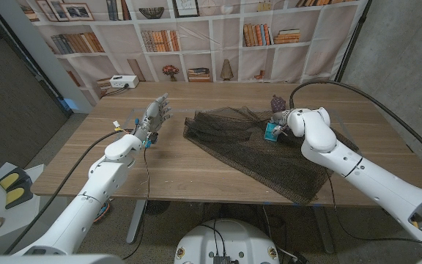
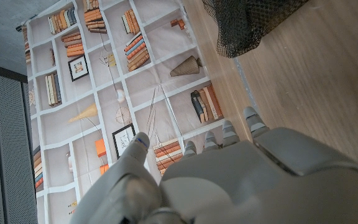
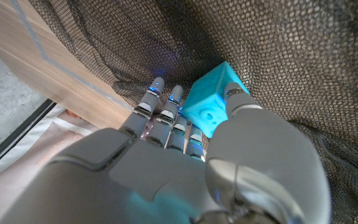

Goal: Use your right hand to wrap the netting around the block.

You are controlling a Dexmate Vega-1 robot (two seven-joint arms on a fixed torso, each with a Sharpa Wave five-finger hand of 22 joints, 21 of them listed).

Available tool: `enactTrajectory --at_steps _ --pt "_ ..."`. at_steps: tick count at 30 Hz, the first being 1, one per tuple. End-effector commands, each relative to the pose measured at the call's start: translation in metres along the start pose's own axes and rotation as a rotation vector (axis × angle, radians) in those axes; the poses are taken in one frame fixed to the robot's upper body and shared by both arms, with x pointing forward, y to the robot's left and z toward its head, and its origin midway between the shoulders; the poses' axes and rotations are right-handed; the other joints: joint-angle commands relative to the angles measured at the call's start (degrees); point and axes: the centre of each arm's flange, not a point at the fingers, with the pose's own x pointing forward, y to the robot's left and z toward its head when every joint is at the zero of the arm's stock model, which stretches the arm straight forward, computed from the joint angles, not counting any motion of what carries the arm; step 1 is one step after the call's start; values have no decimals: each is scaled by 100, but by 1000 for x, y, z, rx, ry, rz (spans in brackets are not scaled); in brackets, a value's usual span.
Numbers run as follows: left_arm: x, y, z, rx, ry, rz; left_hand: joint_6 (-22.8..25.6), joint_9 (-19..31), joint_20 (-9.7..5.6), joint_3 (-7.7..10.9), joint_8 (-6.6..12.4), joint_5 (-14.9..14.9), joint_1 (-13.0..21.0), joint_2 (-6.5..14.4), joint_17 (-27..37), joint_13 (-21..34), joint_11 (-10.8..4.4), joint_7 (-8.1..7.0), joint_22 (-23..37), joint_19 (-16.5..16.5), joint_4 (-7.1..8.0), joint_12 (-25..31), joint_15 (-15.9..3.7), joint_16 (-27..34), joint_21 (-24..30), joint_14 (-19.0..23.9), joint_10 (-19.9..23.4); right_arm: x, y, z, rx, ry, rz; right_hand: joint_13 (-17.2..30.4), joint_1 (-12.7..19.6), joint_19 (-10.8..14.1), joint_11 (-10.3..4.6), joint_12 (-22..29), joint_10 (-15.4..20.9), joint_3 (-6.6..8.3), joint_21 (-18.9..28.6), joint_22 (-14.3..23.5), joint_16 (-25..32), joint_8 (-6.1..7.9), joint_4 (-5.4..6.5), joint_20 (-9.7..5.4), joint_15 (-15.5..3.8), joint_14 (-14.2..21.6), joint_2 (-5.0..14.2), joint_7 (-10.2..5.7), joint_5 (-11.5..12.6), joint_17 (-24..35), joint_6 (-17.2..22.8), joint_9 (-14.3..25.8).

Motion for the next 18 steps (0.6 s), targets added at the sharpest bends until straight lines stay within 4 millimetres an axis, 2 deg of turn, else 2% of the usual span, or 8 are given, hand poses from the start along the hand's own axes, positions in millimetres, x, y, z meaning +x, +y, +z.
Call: enactTrajectory --at_steps 1,4,7,10,13,18 --pt "3 1 1 -5 -6 -6 -201 19 -8 -3 2 14 -20 -10 14 10 -5 -27 28 16 11 -11 5 -18 -12 17 -14 -18 -12 -25 105 -14 -14 -6 -266 -106 109 -56 -40 -110 -48 2 -50 -77 105 54 -146 -95 -73 21 52 -10 -14 -15" --pt "5 1 1 -4 -7 -10 -200 19 -8 -4 3 14 -21 -11 14 10 -1 -27 28 16 11 -13 2 -18 -13 16 -17 -25 -16 -33 133 1 -34 -14 -423 -154 108 -100 -97 -173 -78 2 -68 -121 166 78 -105 -162 -97 6 48 -20 -28 -22" --pt "6 0 1 -5 -7 -14 -201 19 -8 -4 2 14 -22 -11 14 10 -5 -30 28 17 11 -11 3 -20 -14 13 -12 -30 -19 -43 151 19 -59 -29 -735 -236 111 -189 -216 -299 -134 5 -92 -236 295 109 -72 -292 -120 -12 46 -30 -143 -27" --pt "8 0 1 -5 -7 -16 -199 19 -8 -4 3 15 -24 -11 14 10 -8 -30 28 16 12 -13 1 -21 -15 10 -14 -35 -22 -52 164 48 -73 -36 -855 -296 104 -243 -296 -354 -171 5 -120 -293 332 140 -22 -394 -153 -54 51 -42 -203 -31" --pt "8 0 1 -7 -8 -17 -199 19 -8 -5 3 15 -25 -11 14 10 -10 -30 28 15 12 -13 1 -21 -17 10 -15 -40 -24 -61 183 76 -94 -42 -888 -316 60 -281 -345 -374 -189 5 -130 -340 325 145 -23 -423 -182 -78 64 -66 -257 -33" --pt "9 0 0 -7 -8 -16 -196 19 -8 -5 4 15 -27 -11 14 10 -12 -28 28 15 13 -12 0 -20 -18 12 -9 -44 -24 -76 214 153 -115 -48 -788 -319 31 -300 -341 -323 -202 5 -132 -359 249 163 -27 -436 -151 -90 93 -95 -243 -35"
